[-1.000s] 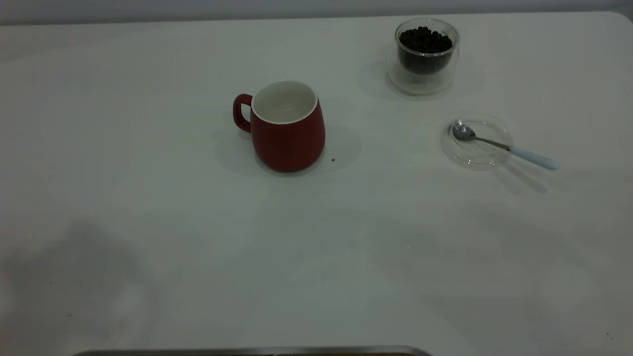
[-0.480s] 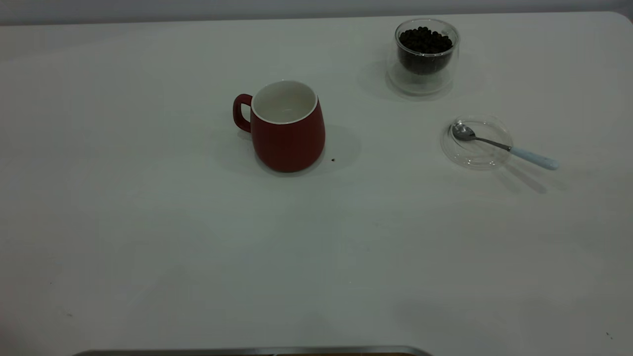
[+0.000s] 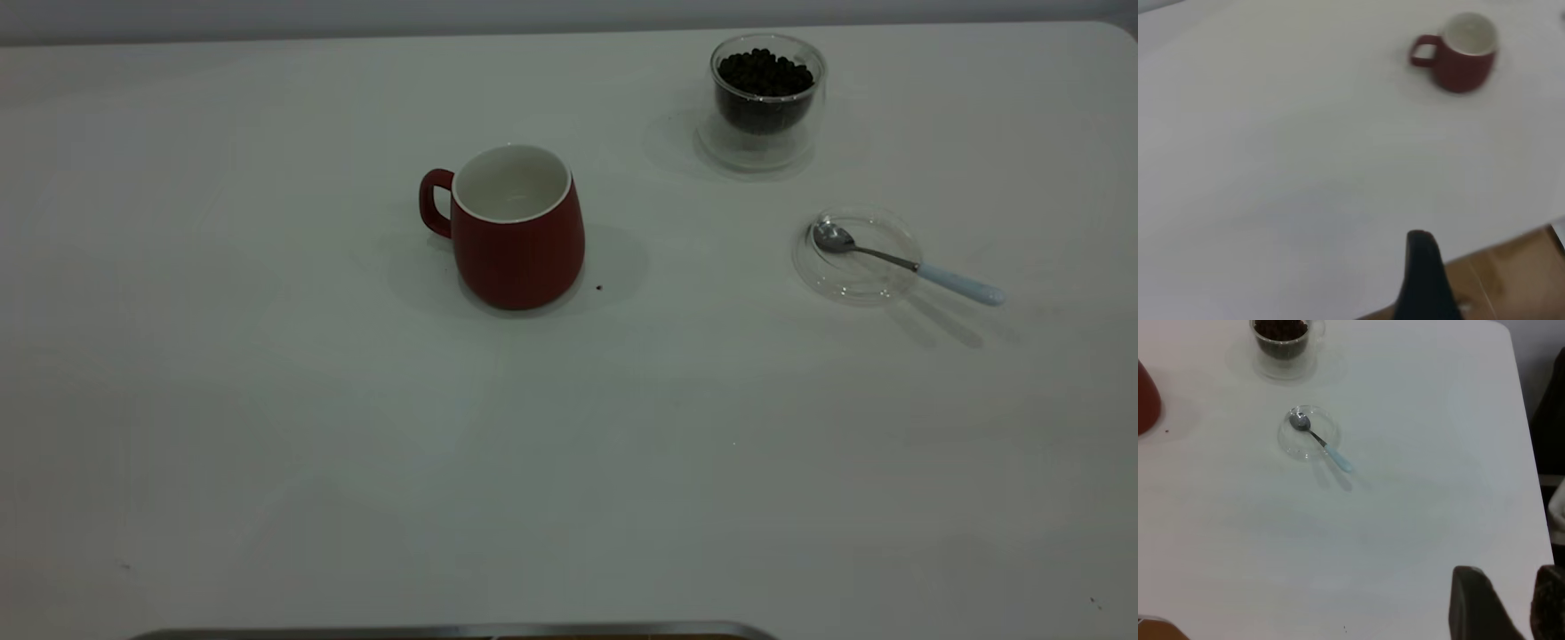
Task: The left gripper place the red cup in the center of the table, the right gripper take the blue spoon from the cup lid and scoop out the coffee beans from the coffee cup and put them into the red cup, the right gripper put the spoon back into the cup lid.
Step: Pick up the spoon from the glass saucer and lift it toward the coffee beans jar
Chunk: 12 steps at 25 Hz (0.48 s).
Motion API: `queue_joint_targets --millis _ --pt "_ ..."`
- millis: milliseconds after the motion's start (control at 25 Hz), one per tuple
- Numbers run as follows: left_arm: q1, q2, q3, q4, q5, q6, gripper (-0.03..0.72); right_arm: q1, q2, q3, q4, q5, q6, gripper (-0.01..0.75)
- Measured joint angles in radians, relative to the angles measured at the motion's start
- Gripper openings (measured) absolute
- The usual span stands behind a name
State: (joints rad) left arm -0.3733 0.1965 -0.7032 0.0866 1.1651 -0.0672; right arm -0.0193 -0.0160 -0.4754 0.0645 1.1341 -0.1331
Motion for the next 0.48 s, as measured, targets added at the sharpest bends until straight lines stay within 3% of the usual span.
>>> queue_joint_targets --millis 280,480 --pt "0.298 -0.12 0.088 -0.003 0.0 -0.005 0.587 0.0 0.0 0.0 0.0 0.0 0.0 0.241" --pt "0.373 -0.201 0.141 -0.005 -0.002 -0.005 0.587 0.0 0.0 0.0 0.0 0.0 0.0 0.241"
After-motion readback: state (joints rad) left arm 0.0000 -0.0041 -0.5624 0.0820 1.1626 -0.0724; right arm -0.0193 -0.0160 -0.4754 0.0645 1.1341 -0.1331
